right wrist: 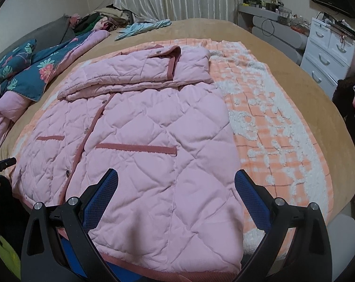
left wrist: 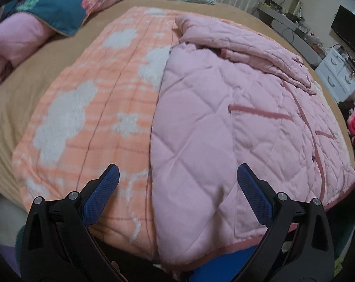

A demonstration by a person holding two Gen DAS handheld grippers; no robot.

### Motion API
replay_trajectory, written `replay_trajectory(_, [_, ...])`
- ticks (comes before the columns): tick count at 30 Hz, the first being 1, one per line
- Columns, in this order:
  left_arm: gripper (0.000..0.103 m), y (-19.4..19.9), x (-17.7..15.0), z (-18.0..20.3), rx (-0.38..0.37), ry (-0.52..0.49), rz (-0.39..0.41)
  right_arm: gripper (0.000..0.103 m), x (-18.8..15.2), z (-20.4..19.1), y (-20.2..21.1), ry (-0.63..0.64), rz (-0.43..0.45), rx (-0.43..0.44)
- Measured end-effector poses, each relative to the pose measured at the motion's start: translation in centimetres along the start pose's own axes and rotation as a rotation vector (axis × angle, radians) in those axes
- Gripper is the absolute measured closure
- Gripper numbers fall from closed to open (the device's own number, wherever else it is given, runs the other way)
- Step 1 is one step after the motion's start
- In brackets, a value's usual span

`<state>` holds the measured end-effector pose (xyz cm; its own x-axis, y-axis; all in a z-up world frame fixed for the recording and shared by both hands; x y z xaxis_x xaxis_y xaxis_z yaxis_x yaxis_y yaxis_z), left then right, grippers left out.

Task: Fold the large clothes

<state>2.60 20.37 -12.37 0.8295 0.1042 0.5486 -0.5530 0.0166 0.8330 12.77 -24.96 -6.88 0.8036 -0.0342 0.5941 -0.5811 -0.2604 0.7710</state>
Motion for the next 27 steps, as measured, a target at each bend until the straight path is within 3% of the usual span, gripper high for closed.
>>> replay_trajectory(12, [0.016,-1.8,-3.5,2.3,-0.164,0.001,-0.101,0.004,-1.8,1.7,-0.6,-0.008,-0.088,-0.004])
replay_trajectory(21, [0.014,-3.1,-4.2,4.3,-0.13,-0.051,-0.131,0.004,-3.8,4.0,-1.9,-0.018,-0.233,-0.038])
replay_trajectory(27, [0.013,-3.2,-4.5,4.1,-0.137,-0.045,-0.135,0.004,-4.8,4.9,-2.8,-0.063,-0.378,0.013])
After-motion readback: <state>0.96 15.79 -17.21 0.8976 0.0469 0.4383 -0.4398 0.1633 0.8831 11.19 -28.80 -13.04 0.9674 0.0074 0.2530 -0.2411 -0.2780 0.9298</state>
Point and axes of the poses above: each gripper's, at about its wrist camera, not at the fingertips, and y roughly against the way its jaws point, z to its right, x to its top, the point moved 5 cm from there along -y, roughly the way its jaws point, and after that the axes turned 13 degrees about -y, right-handed, at the moved point
